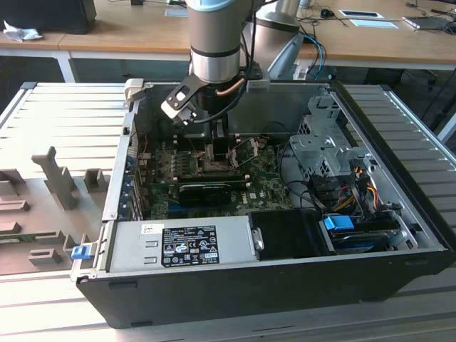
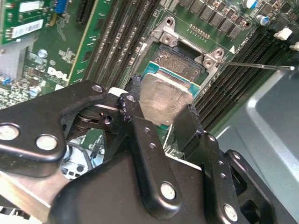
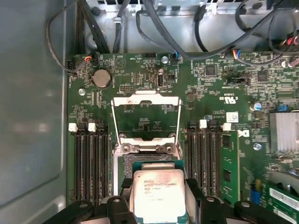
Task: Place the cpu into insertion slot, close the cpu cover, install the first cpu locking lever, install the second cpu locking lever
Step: 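Place the cpu into insertion slot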
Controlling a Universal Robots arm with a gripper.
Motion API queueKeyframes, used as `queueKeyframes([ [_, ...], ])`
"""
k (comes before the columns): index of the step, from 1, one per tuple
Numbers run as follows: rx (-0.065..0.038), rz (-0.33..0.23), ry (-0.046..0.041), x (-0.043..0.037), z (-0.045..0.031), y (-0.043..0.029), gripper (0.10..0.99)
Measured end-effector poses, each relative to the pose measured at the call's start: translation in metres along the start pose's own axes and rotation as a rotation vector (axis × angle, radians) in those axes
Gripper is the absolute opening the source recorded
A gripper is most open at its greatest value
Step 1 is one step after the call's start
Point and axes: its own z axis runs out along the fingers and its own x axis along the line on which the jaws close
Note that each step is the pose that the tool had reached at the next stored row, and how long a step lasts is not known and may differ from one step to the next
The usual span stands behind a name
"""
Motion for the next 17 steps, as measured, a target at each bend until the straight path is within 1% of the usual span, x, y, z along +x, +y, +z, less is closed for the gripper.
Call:
queueKeyframes([
  [2, 0.000, 0.000, 0.0001, 0.0001, 0.0029, -0.0003, 0.525],
  [4, 0.000, 0.000, -0.0001, 0.0000, 0.0039, -0.0009, 0.525],
  [14, 0.000, 0.000, -0.0001, 0.0000, 0.0057, -0.0022, 0.525],
  [17, 0.000, 0.000, 0.0001, 0.0013, 0.0063, -0.0024, 0.525],
])
